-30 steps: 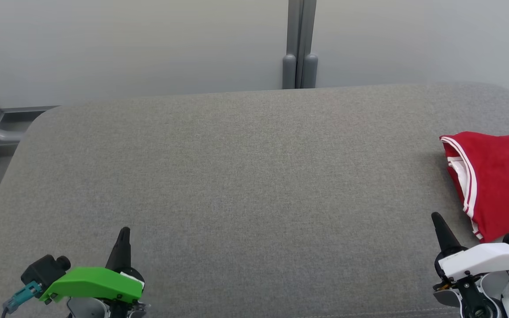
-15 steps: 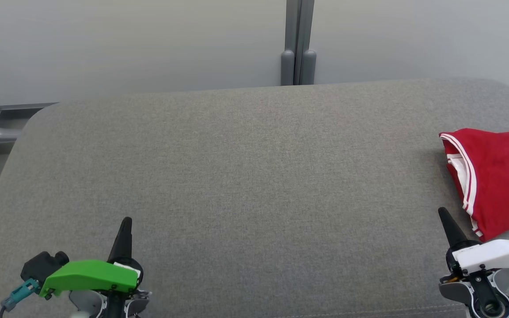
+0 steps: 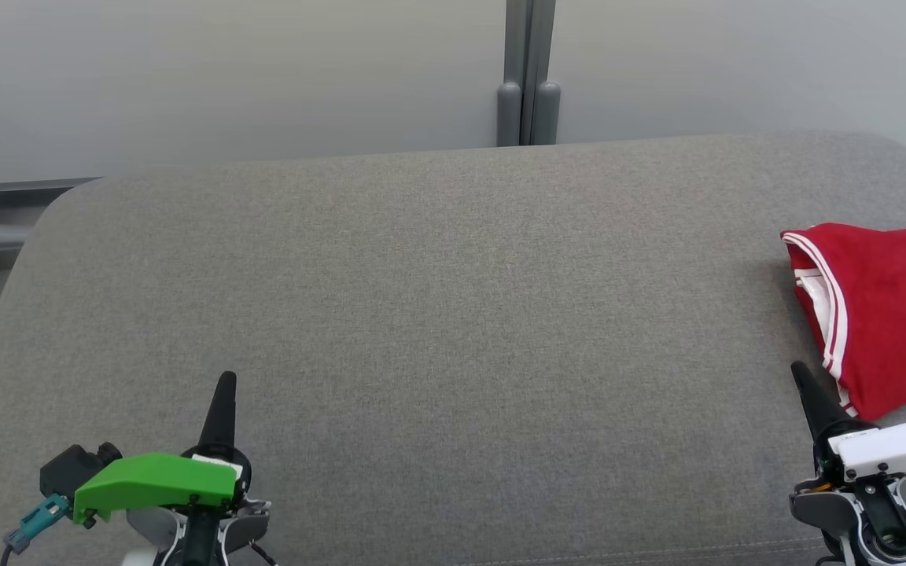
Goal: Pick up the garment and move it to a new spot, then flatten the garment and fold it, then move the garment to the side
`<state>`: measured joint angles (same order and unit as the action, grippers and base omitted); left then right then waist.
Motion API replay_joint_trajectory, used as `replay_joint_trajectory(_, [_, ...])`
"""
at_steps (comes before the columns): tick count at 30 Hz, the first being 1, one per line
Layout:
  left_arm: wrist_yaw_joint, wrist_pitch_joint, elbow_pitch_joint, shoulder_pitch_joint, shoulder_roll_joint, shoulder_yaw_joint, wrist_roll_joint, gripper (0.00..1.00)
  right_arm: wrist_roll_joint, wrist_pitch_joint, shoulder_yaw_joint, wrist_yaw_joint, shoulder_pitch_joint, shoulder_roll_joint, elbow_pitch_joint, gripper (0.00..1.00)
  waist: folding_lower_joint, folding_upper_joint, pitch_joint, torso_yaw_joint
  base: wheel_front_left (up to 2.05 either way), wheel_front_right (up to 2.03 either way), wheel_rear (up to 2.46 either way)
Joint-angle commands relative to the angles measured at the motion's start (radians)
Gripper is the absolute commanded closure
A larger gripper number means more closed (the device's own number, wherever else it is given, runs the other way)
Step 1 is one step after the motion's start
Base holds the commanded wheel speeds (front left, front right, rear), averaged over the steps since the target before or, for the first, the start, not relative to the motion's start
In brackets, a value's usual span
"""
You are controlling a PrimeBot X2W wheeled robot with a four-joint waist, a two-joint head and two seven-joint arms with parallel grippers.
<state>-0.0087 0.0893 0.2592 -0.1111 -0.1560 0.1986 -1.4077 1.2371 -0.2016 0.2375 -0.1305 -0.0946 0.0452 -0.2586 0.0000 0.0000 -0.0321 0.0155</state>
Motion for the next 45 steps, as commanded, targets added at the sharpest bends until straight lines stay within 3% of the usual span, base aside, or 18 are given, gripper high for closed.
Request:
replay_joint_trajectory(1, [-0.011, -0.004, -0.003, -0.027, 0.005, -0.012, -0.023, 1.0, 0.028, -0.008, 0.008, 0.0, -0.025, 0.006, 0.002, 1.0, 0.0, 0.0, 0.001, -0.001, 0.0, 0.0, 0.0])
replay_joint_trajectory(45, [-0.126, -0.042, 0.043, -0.069, 0.106, -0.113, -0.23, 1.0, 0.335, -0.082, 0.094, 0.0, -0.059, 0.007, -0.029, 1.0, 0.0, 0.0, 0.034, -0.015, 0.0, 0.0, 0.0])
